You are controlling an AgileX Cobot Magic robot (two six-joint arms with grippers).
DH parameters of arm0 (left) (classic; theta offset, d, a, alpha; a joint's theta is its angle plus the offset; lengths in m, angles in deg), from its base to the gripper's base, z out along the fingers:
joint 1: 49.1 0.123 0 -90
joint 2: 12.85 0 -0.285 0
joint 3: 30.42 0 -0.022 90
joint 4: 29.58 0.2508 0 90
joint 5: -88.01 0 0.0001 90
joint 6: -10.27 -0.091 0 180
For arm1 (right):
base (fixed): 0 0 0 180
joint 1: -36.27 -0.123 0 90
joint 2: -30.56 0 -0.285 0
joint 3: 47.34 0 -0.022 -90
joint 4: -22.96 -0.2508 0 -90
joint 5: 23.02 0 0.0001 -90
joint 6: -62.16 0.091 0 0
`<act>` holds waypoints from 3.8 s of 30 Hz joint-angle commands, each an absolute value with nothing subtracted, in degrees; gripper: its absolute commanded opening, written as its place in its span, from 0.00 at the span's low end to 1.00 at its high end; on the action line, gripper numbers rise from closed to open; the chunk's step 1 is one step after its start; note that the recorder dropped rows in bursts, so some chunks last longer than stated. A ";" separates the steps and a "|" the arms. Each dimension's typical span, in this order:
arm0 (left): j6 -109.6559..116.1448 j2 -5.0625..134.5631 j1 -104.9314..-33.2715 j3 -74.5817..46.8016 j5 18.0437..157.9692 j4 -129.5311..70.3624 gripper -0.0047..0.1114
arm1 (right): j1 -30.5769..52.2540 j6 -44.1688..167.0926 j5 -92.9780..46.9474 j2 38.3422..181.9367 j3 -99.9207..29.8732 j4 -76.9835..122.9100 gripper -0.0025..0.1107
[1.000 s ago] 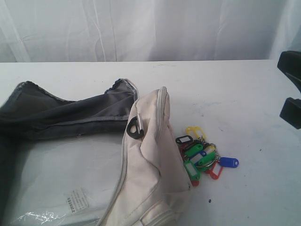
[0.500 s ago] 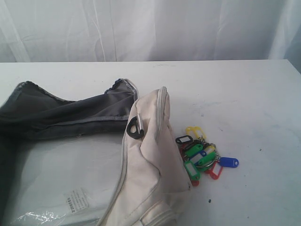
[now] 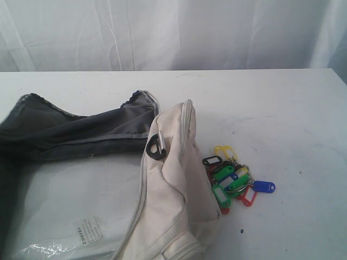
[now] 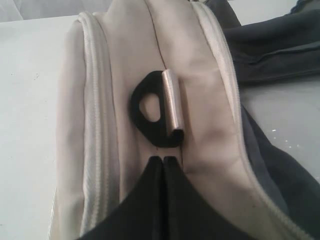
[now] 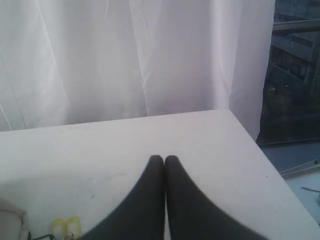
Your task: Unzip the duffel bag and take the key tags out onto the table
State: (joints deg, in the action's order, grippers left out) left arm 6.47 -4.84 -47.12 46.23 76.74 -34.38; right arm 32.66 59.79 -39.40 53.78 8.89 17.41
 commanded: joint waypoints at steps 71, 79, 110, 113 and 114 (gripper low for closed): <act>6.78 -5.06 -46.85 46.80 74.64 -35.04 0.04 | 29.46 59.86 -42.40 38.34 29.87 18.44 0.02; 6.78 -5.06 -46.85 46.80 74.64 -35.04 0.04 | 29.46 59.86 -42.40 38.34 29.87 18.44 0.02; 6.78 -5.06 -46.85 46.80 74.64 -35.04 0.04 | 29.46 59.86 -42.40 38.34 29.87 18.30 0.02; 6.78 -5.06 -46.85 46.80 74.64 -35.04 0.04 | 29.46 59.86 -42.40 38.34 29.87 18.30 0.02; 6.78 -5.06 -46.85 46.80 74.64 -35.04 0.04 | 29.46 59.86 -42.40 38.34 29.87 18.30 0.02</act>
State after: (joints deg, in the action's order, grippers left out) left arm 6.56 -4.84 -47.12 46.23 76.63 -34.38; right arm 29.60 59.60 -42.41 38.67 29.60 18.17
